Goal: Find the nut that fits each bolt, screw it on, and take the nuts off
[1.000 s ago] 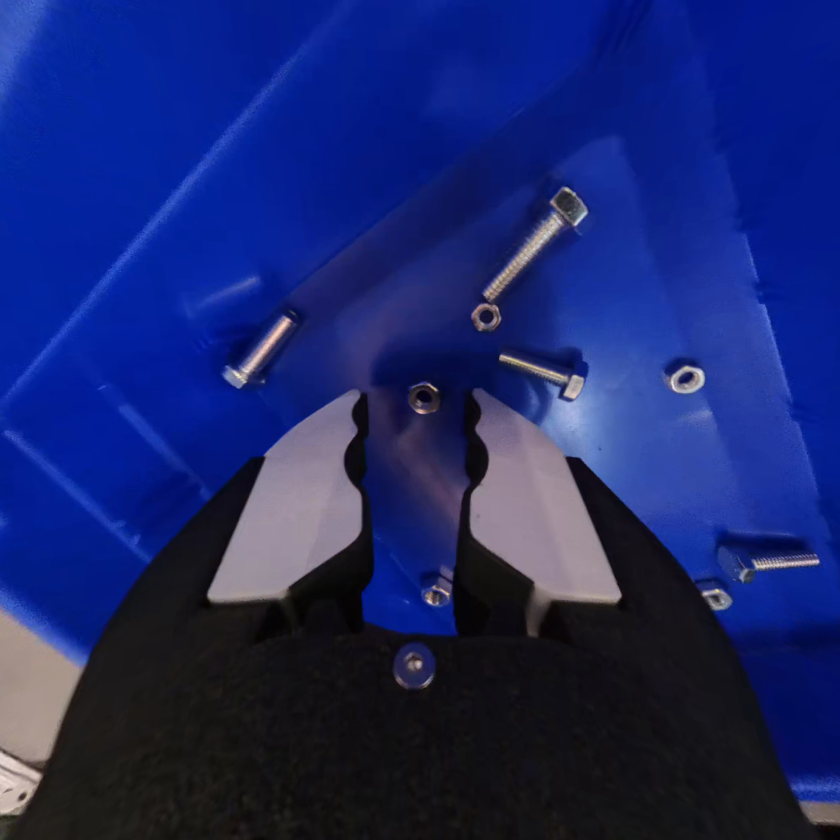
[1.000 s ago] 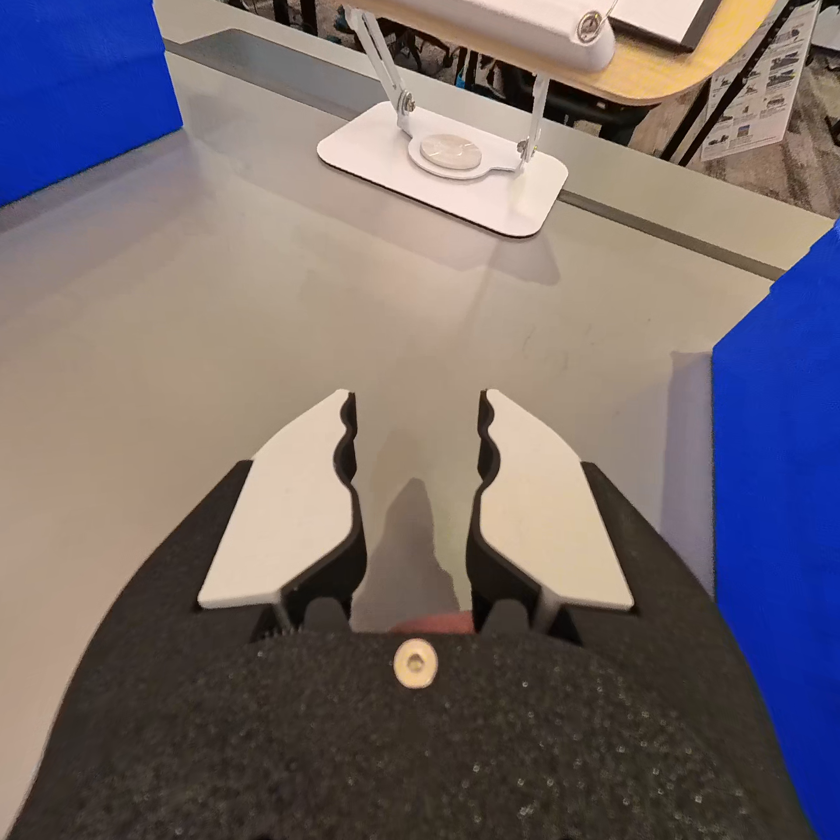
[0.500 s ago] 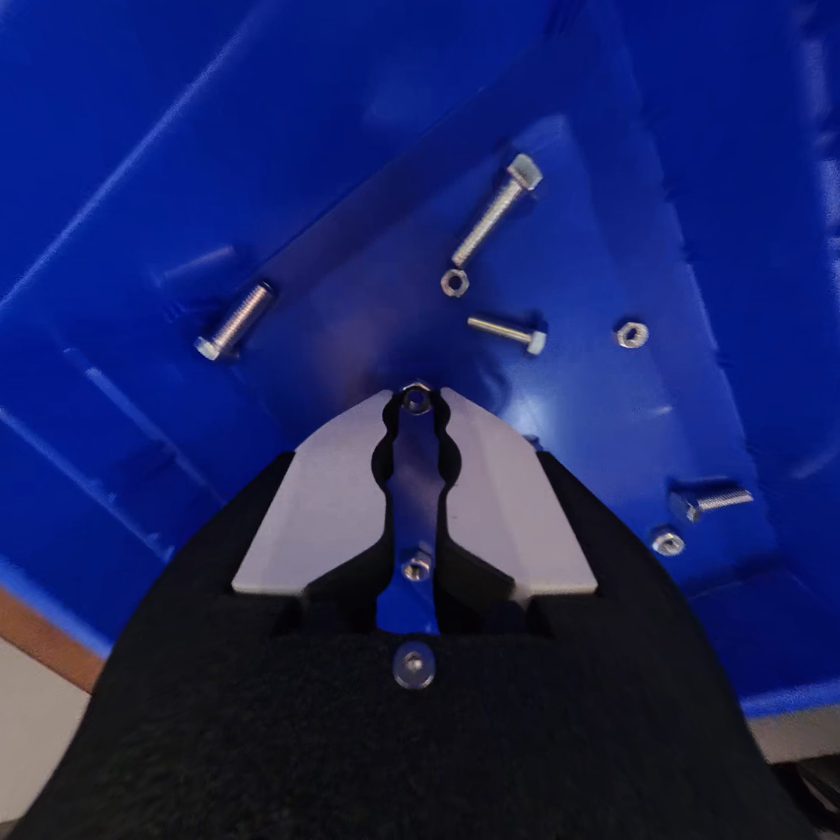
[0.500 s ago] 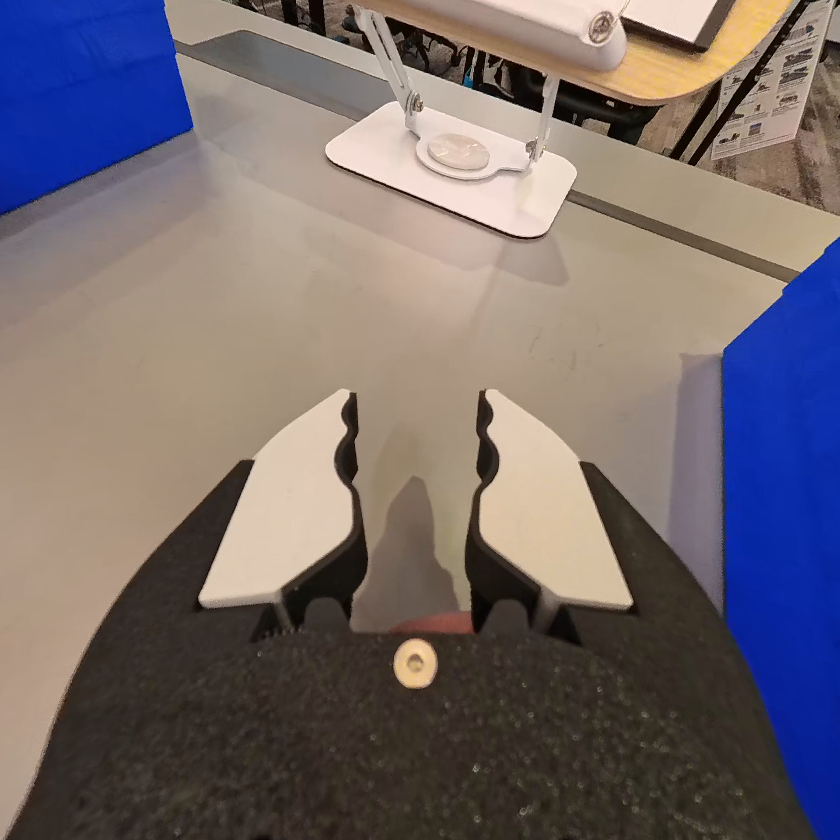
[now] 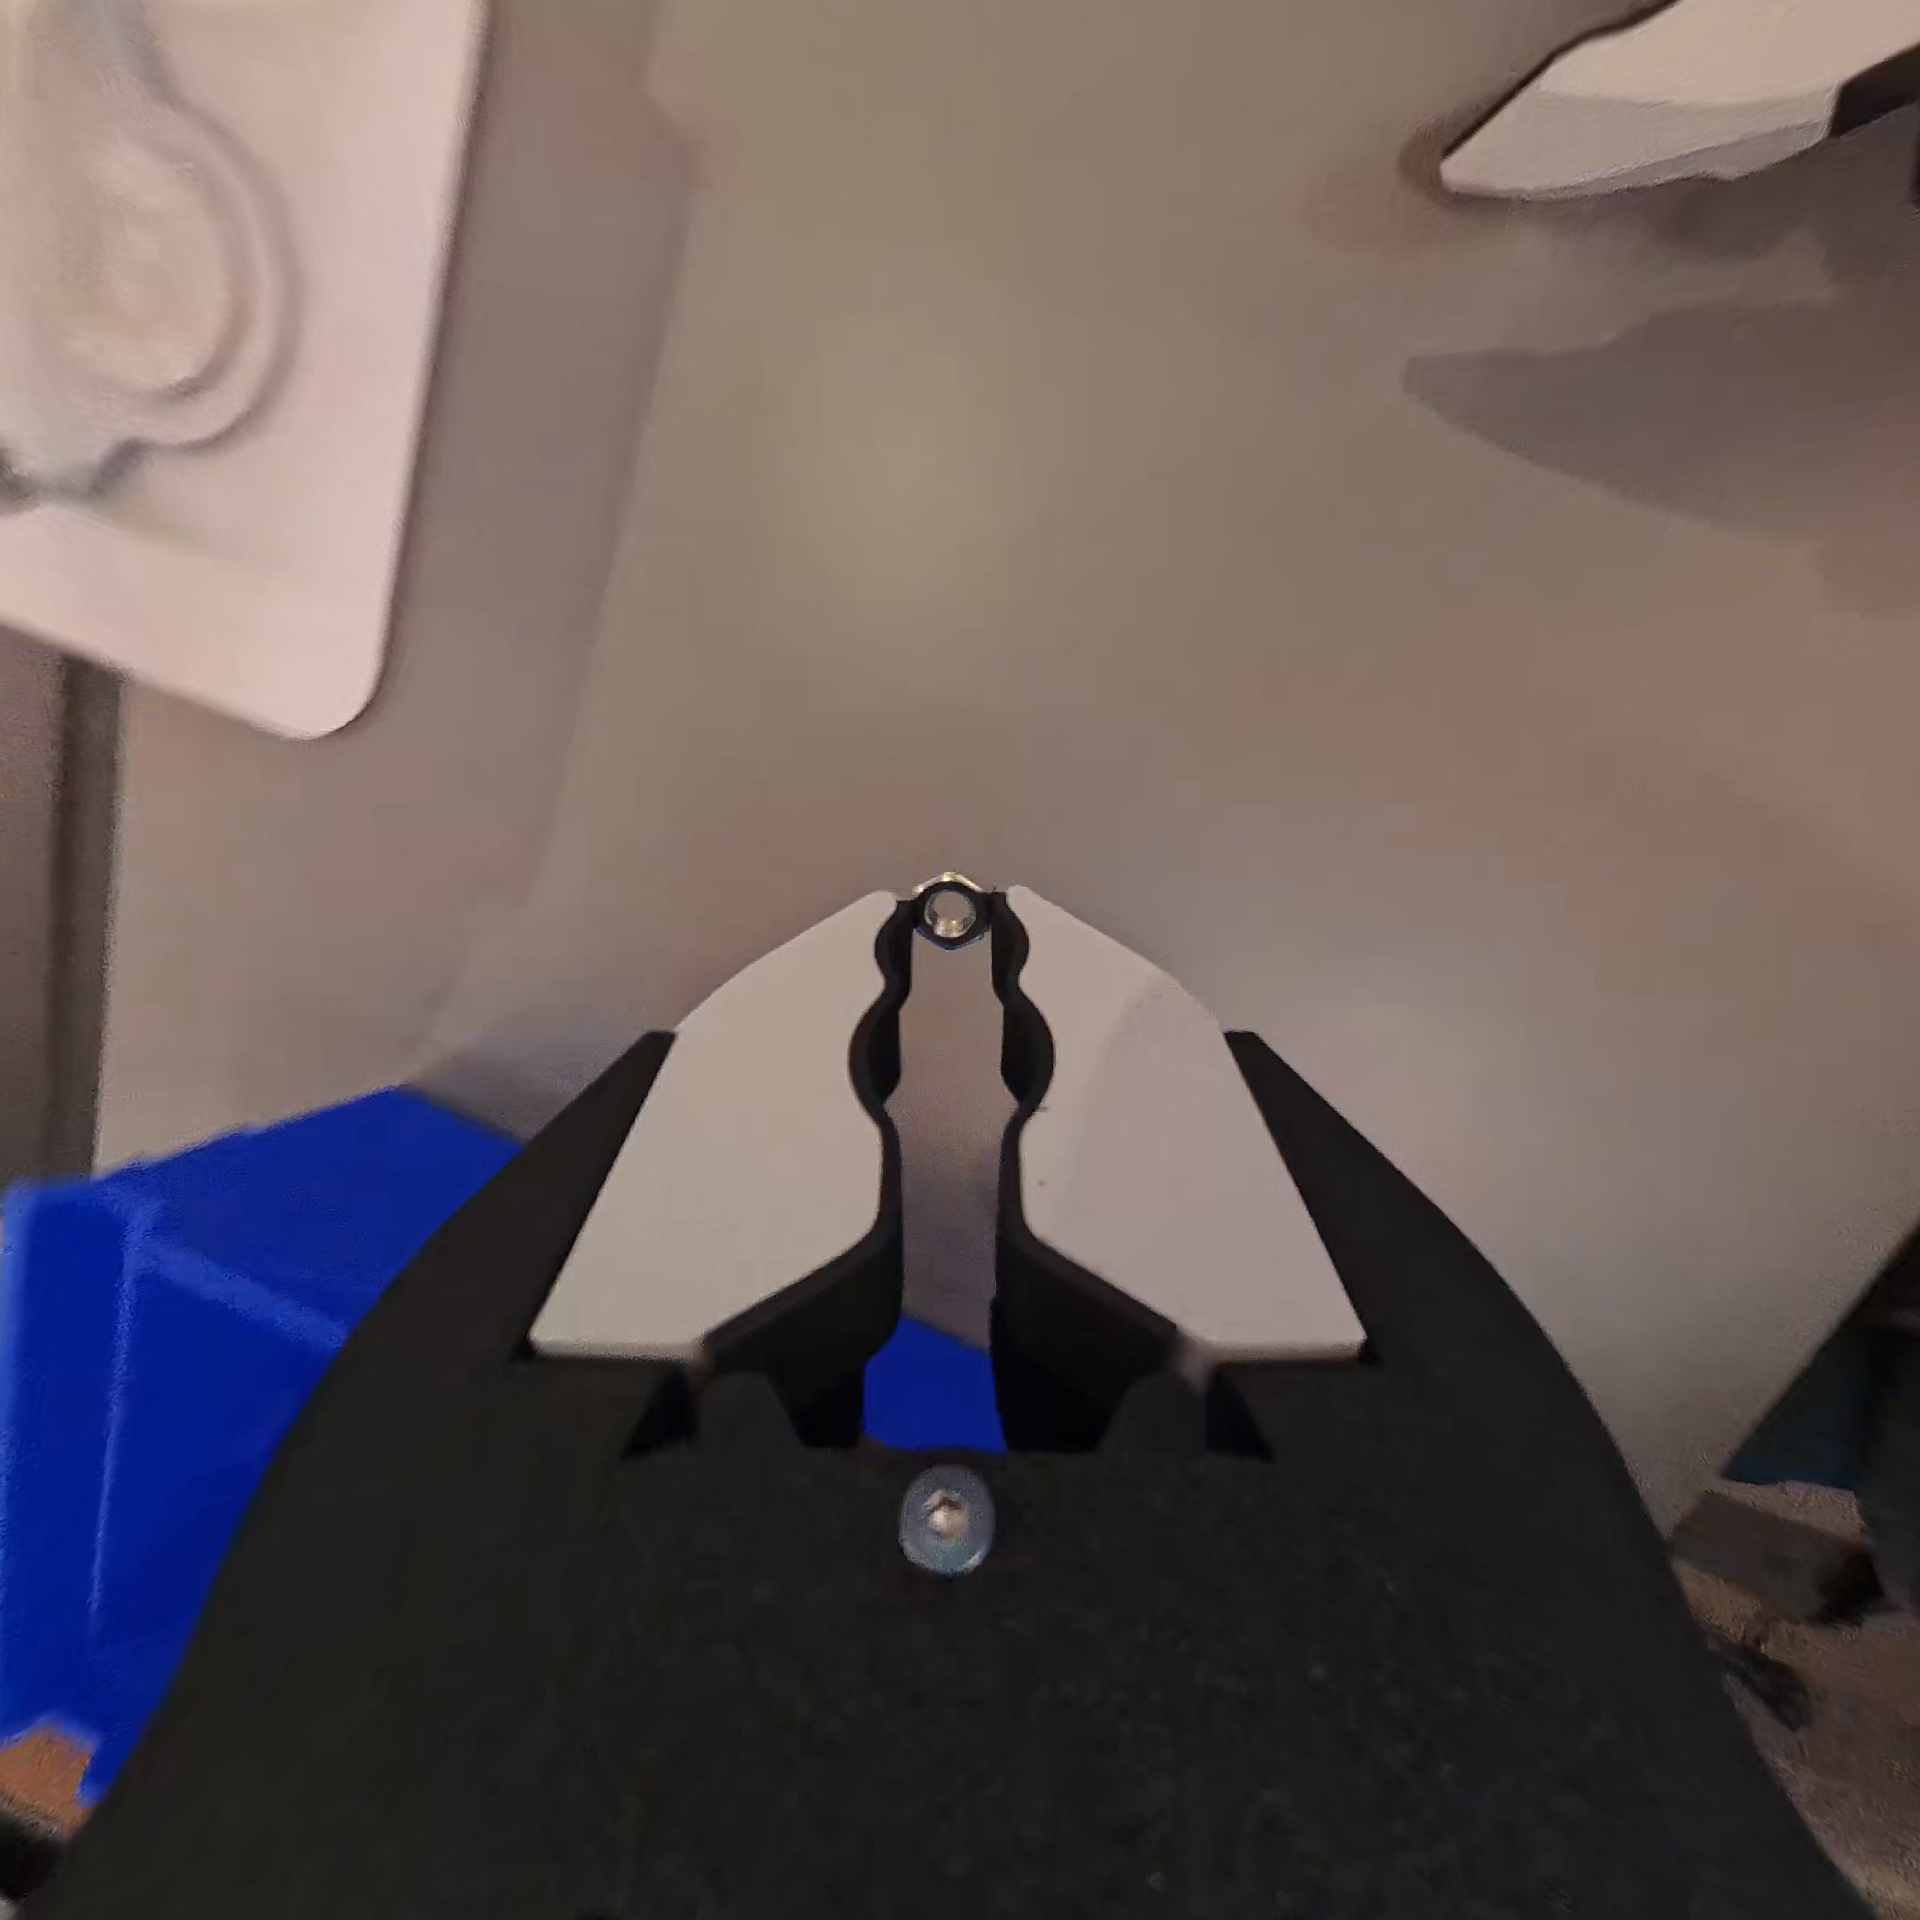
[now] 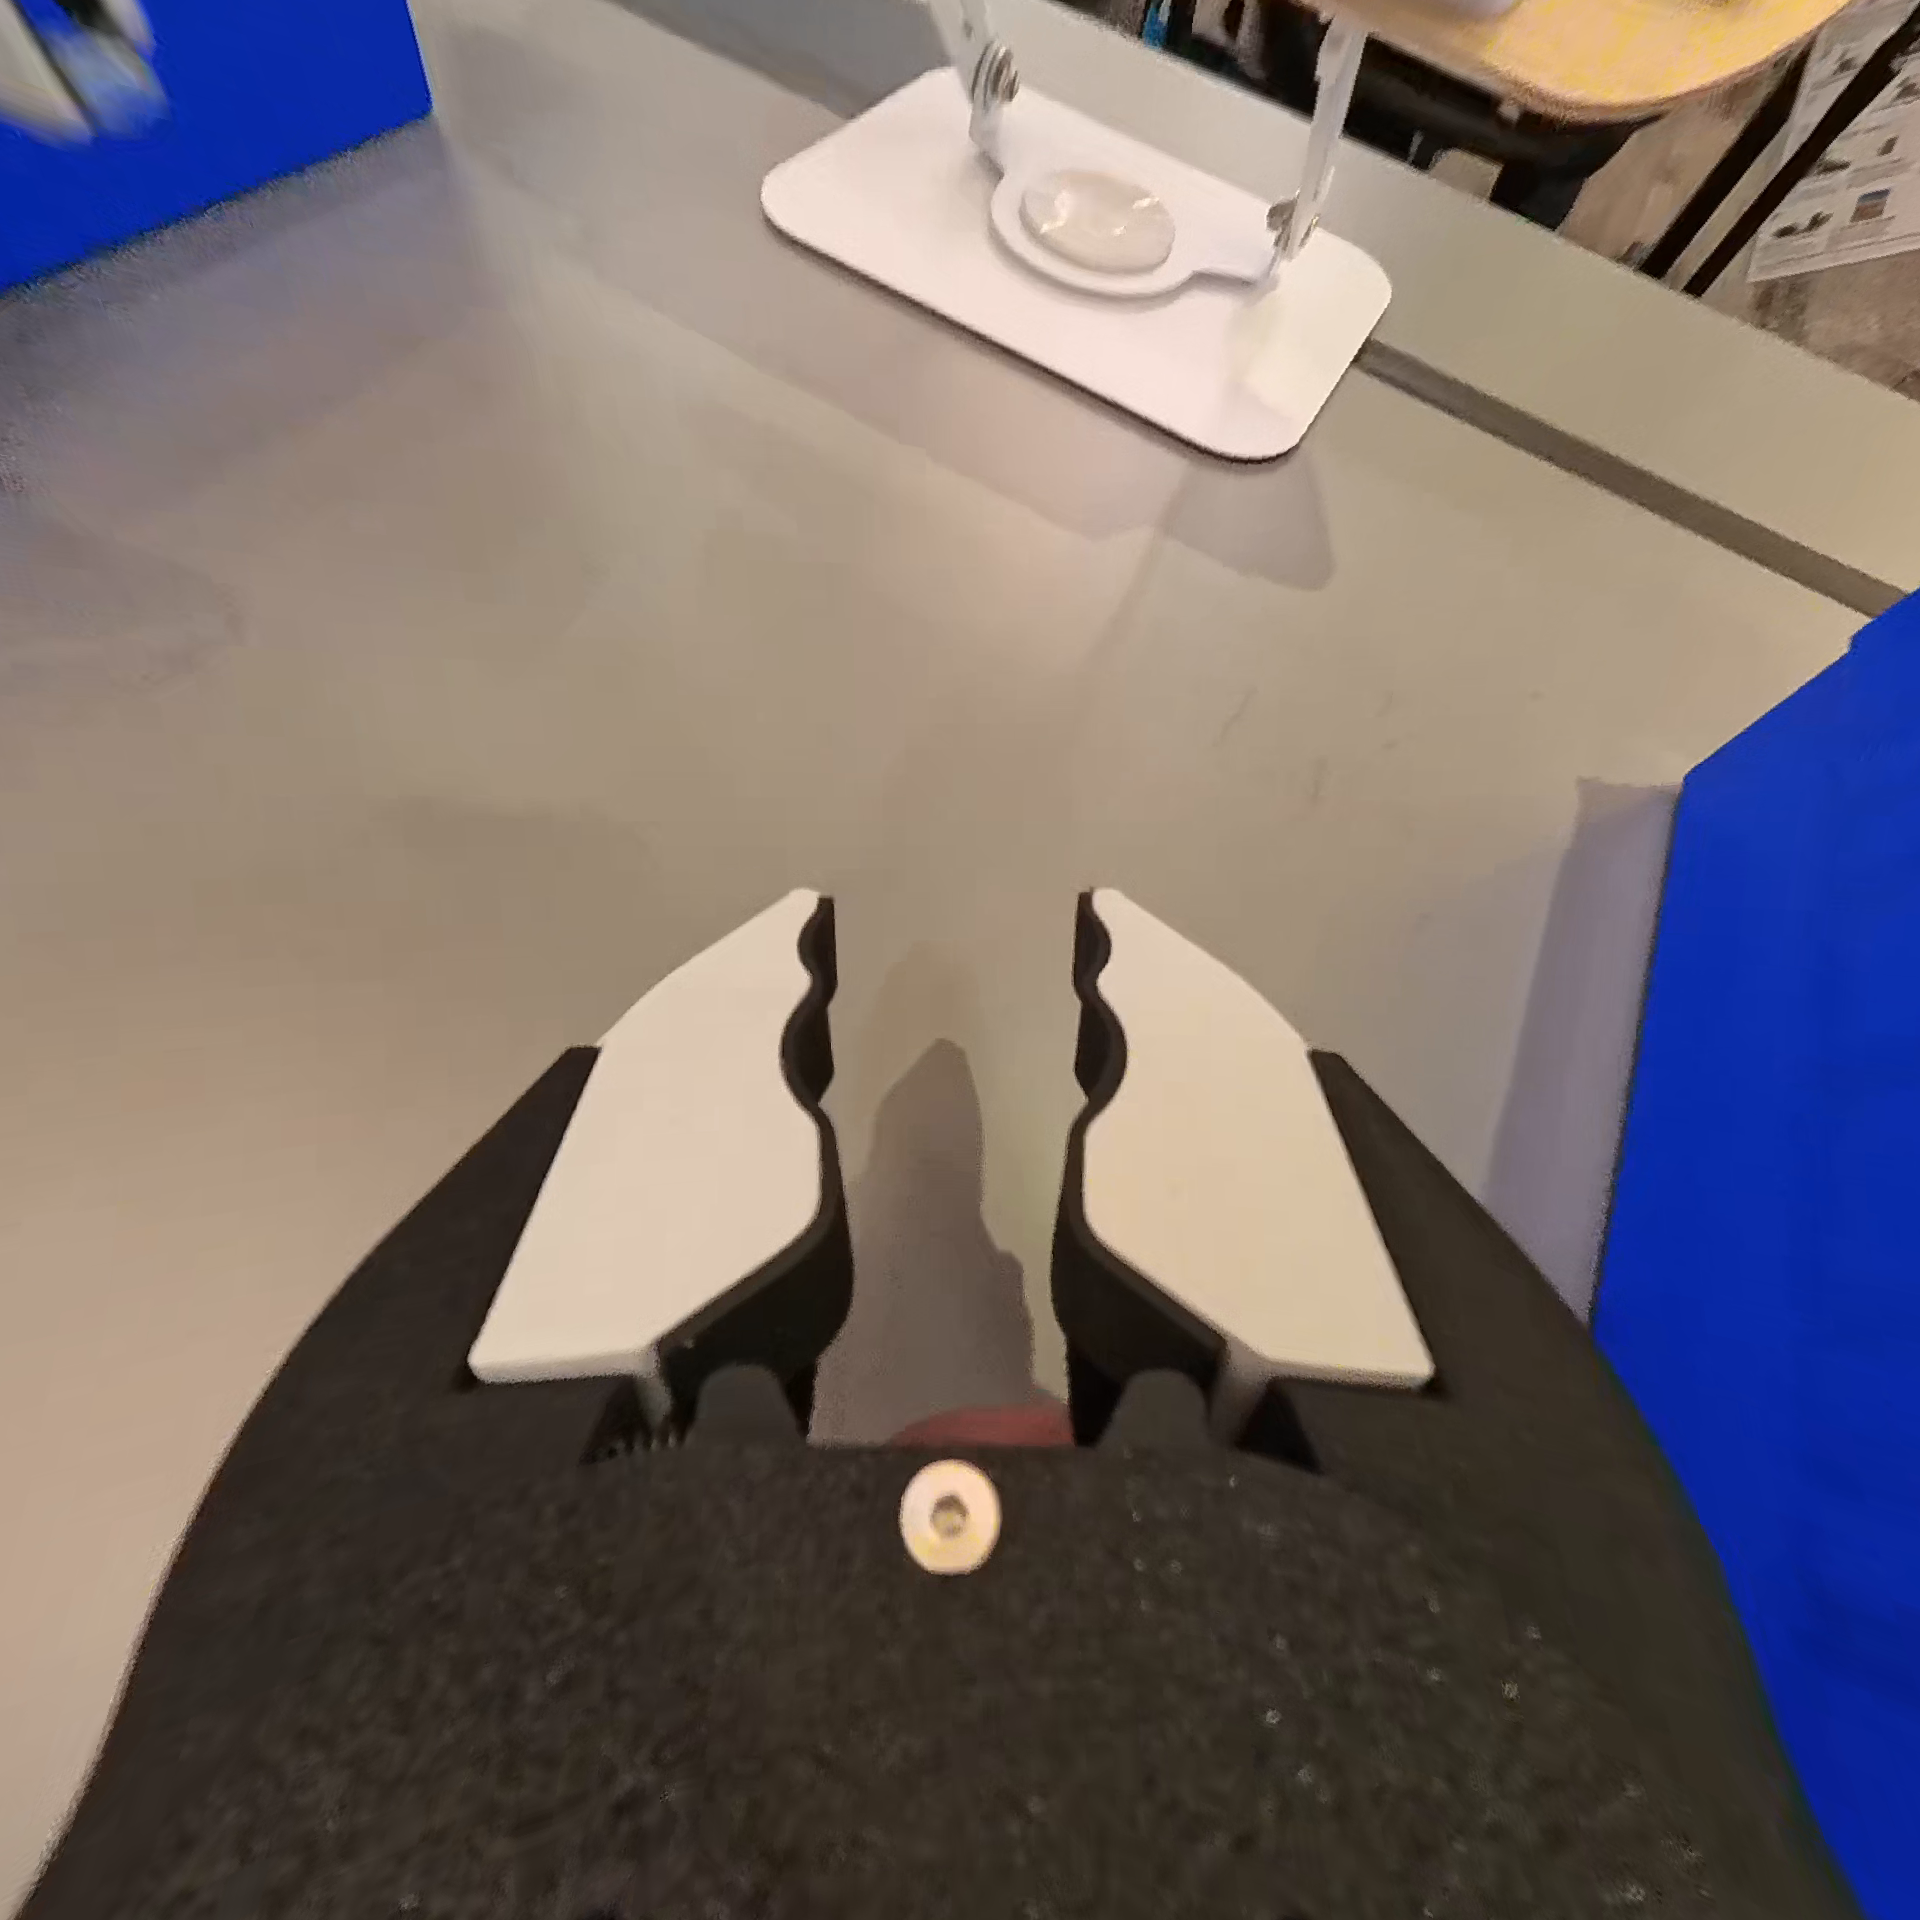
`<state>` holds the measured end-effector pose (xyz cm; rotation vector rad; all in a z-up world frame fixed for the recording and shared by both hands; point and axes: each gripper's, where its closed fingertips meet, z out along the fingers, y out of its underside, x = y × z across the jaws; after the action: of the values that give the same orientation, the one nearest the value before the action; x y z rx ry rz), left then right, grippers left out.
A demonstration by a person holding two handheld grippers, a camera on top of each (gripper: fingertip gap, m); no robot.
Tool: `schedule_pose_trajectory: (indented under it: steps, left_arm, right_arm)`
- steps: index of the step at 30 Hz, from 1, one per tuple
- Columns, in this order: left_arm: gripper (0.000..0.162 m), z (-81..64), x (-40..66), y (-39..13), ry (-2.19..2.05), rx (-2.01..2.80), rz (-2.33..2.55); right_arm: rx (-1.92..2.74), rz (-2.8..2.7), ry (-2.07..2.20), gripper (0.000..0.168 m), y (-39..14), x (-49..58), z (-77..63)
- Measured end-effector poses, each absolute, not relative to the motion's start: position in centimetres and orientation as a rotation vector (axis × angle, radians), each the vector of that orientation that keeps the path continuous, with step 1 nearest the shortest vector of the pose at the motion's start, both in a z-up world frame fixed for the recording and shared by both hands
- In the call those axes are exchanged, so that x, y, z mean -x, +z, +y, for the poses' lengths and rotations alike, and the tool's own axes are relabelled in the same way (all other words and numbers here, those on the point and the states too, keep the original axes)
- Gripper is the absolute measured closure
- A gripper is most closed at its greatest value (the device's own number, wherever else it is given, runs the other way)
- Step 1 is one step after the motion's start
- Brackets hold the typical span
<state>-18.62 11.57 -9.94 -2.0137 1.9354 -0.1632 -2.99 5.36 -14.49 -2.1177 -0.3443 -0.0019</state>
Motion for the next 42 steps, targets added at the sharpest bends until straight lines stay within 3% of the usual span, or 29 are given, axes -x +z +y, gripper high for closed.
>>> schedule_pose_trajectory:
  steps: [1, 6, 15, 19, 21, 27, 32, 42]
  left_arm:
    - [0.148, 10.9, 17.4, -11.7, -0.134, 2.019, 1.975]
    - [0.148, 9.2, 12.4, -16.7, -0.062, 2.018, 2.077]
    - [0.148, 8.2, 9.8, -19.4, -0.032, 1.986, 2.2]
    - [0.146, 7.8, 9.6, -19.3, -0.086, 1.949, 2.203]
    - [0.127, 8.4, 10.2, -18.7, -0.095, 1.962, 2.144]
    - [0.125, 7.1, 15.6, -13.8, -0.523, 2.05, 1.56]
    - [0.121, 1.5, 19.1, -14.9, -0.818, 2.066, 1.226]
    - [0.124, -3.3, 23.1, -14.0, -0.983, 2.002, 1.016]
  right_arm:
    - [2.13, -0.359, -0.003, 0.124, -14.7, 2.9, 5.2]
    - [2.149, -0.428, 0.033, 0.123, -14.8, 2.6, 4.5]
    - [2.153, -0.552, 0.115, 0.125, -15.0, 3.3, 3.4]
    - [2.156, -0.594, 0.148, 0.125, -15.3, 3.6, 3.0]
    - [2.148, -0.629, 0.163, 0.126, -15.1, 4.0, 2.7]
    - [2.174, -0.904, 0.141, 0.126, -14.8, 5.4, 0.8]
    - [2.119, -1.308, 0.034, 0.127, -13.7, 8.2, 3.5]
    - [2.117, -1.795, 0.039, 0.134, -17.2, 10.1, 7.1]
